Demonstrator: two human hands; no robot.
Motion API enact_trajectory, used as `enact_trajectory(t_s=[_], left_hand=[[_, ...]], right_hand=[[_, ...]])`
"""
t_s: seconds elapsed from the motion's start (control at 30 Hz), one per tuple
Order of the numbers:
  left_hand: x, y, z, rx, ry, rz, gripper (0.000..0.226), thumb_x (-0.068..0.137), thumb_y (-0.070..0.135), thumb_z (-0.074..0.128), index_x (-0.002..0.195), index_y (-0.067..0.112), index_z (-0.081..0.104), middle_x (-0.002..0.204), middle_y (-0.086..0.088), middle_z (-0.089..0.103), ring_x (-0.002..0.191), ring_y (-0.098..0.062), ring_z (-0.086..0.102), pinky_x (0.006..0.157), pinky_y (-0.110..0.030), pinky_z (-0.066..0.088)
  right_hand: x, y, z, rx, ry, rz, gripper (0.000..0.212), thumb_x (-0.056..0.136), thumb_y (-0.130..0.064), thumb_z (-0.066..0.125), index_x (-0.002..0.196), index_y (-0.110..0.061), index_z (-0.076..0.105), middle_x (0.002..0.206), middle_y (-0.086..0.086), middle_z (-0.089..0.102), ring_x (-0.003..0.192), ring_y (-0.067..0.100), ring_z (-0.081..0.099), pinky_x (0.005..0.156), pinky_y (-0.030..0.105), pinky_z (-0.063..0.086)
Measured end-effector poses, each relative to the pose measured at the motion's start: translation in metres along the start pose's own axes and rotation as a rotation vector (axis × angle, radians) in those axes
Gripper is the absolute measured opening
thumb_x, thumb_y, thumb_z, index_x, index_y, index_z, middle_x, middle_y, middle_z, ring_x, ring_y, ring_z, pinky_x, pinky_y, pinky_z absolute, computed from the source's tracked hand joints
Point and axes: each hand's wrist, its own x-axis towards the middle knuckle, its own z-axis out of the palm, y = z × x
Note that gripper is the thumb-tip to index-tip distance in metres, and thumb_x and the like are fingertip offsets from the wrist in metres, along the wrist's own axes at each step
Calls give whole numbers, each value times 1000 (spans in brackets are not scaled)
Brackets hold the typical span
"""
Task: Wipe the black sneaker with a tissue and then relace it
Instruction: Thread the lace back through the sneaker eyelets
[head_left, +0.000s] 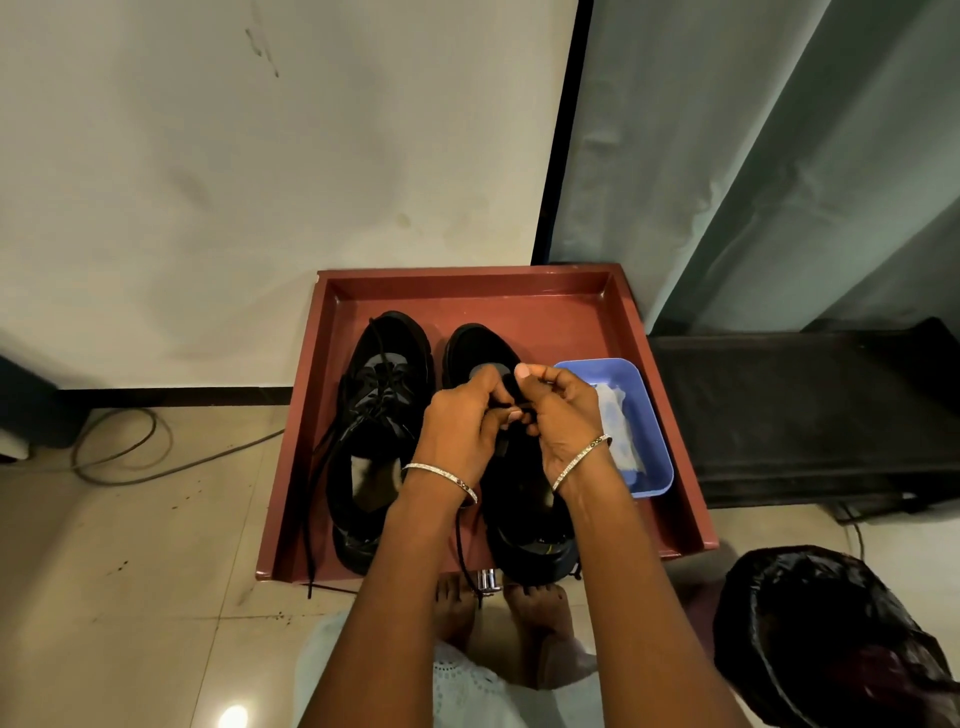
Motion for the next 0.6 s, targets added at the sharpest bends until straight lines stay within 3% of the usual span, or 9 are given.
enact_trajectory(t_s=[0.1, 0.23, 0.33, 0.4, 0.47, 0.53, 0.6], left_hand=[[0, 1, 2, -118, 33, -99, 11, 91, 6, 66, 86, 9, 56, 72, 7, 65, 67, -1, 64, 65, -18, 52], [0, 6, -2, -496, -17, -333, 10, 93, 8, 65, 90, 0, 60, 76, -3, 71, 70, -7, 68, 68, -19, 52], [0, 9, -2, -678, 9, -475, 10, 93, 9, 65, 88, 2, 63, 76, -6, 72, 72, -12, 68, 73, -26, 54], [2, 8, -1, -736, 37, -560, 10, 92, 12, 66, 84, 6, 66, 75, -3, 73, 73, -14, 68, 80, -32, 53], [3, 8, -1, -765, 56, -617, 11, 91, 13, 68, 80, 9, 68, 74, -2, 72, 73, -13, 68, 77, -28, 53], [3, 9, -2, -813, 62, -642, 10, 89, 12, 69, 81, 5, 69, 80, -9, 72, 77, -19, 69, 75, -27, 58], [3, 11, -3, -821, 71, -662, 11, 88, 12, 71, 85, 2, 69, 85, -15, 70, 79, -22, 68, 73, -26, 59]], right_hand=[[-2, -4, -1, -4, -42, -22, 12, 93, -20, 67, 85, -12, 63, 66, 0, 57, 45, 4, 50, 43, 15, 39], [-5, -9, -7, -16, -127, -45, 23, 93, -25, 67, 74, -12, 63, 62, -3, 57, 58, 7, 54, 58, 20, 49], [-6, -15, -20, -180, -157, -105, 32, 90, -33, 69, 66, -14, 61, 62, -3, 54, 63, 9, 51, 64, 19, 48], [-8, -19, -32, -354, -201, -140, 36, 86, -42, 70, 68, -11, 63, 64, -3, 58, 62, 6, 52, 60, 13, 45], [-9, -20, -43, -516, -317, -129, 46, 77, -49, 73, 78, -4, 70, 72, 1, 66, 66, 5, 58, 65, 15, 48], [-10, -17, -49, -618, -428, -147, 46, 70, -47, 75, 85, -4, 74, 78, 7, 70, 73, 11, 63, 71, 21, 53], [-12, -16, -48, -623, -473, -178, 35, 77, -37, 75, 86, -4, 74, 81, 11, 71, 78, 15, 66, 71, 24, 55]])
